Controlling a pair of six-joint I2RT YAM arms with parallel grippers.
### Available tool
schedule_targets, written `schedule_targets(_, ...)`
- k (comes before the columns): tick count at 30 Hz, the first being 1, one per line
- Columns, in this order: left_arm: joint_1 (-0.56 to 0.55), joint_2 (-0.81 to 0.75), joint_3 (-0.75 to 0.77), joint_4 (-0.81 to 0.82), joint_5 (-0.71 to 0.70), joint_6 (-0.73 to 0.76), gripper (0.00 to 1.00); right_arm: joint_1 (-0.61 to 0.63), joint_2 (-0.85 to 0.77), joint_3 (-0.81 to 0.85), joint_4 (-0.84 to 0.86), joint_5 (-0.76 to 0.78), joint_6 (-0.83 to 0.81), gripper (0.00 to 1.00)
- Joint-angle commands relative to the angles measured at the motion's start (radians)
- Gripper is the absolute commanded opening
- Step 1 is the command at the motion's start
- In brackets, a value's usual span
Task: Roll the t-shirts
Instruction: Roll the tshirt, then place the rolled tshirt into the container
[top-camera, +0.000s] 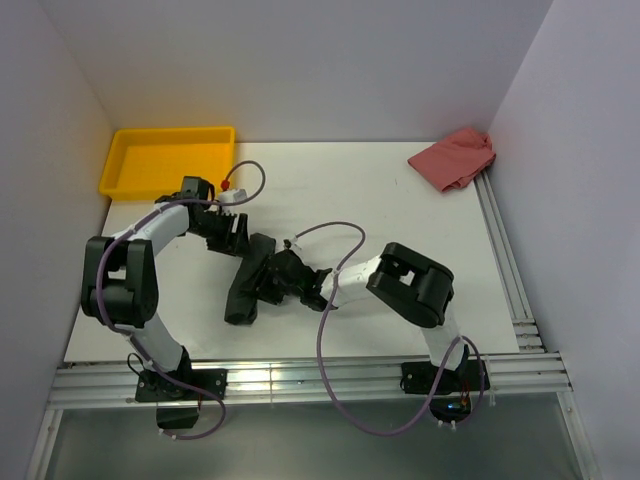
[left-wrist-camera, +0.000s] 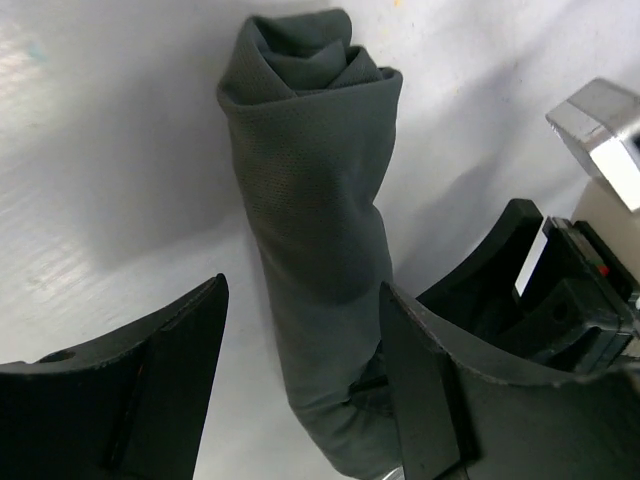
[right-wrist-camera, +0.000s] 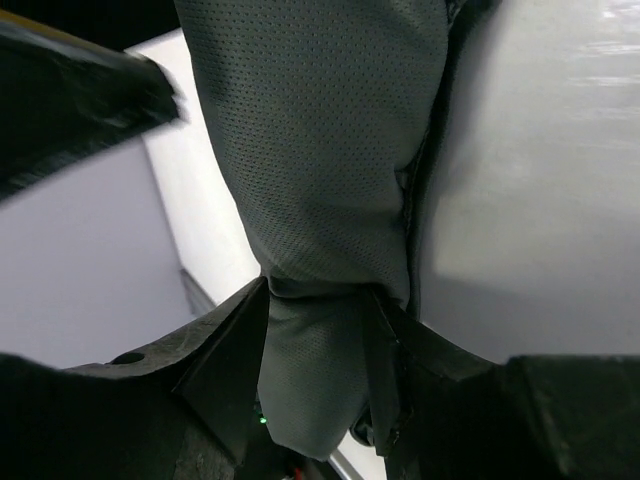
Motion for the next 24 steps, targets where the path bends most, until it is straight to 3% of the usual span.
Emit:
schedule_targets(1,0.003,0.045,-0.018,-0.027,0.066,0.056,0.67,-0.011,0.069,-0.042,-0.031,-0.048,0.008,0.50)
schedule_targets(9,0.003,0.140,-0.018,-0.044,0.119,0.094,0.68,-0.033,0.087,-0.094,0.059,-0.085,0.042,0.49)
schedule_targets(16,-0.018,0.187,-0.029,-0.018,0.117,0.073,0.66,-0.036,0.101,-0.074,0.034,-0.094,0.035,0.49)
schedule_targets(19,-0.046,0.204,-0.025,-0.007,0.096,0.053,0.59,-0.036,0.098,-0.062,0.011,-0.091,0.025,0.49)
schedule_targets(22,-0.078,0.220,-0.014,0.004,0.063,0.031,0.39,-0.039,0.084,-0.044,-0.043,-0.073,0.009,0.50)
schedule_targets(24,-0.089,0.226,0.001,0.011,0.034,0.019,0.20,-0.039,0.066,-0.025,-0.077,-0.050,-0.013,0.52)
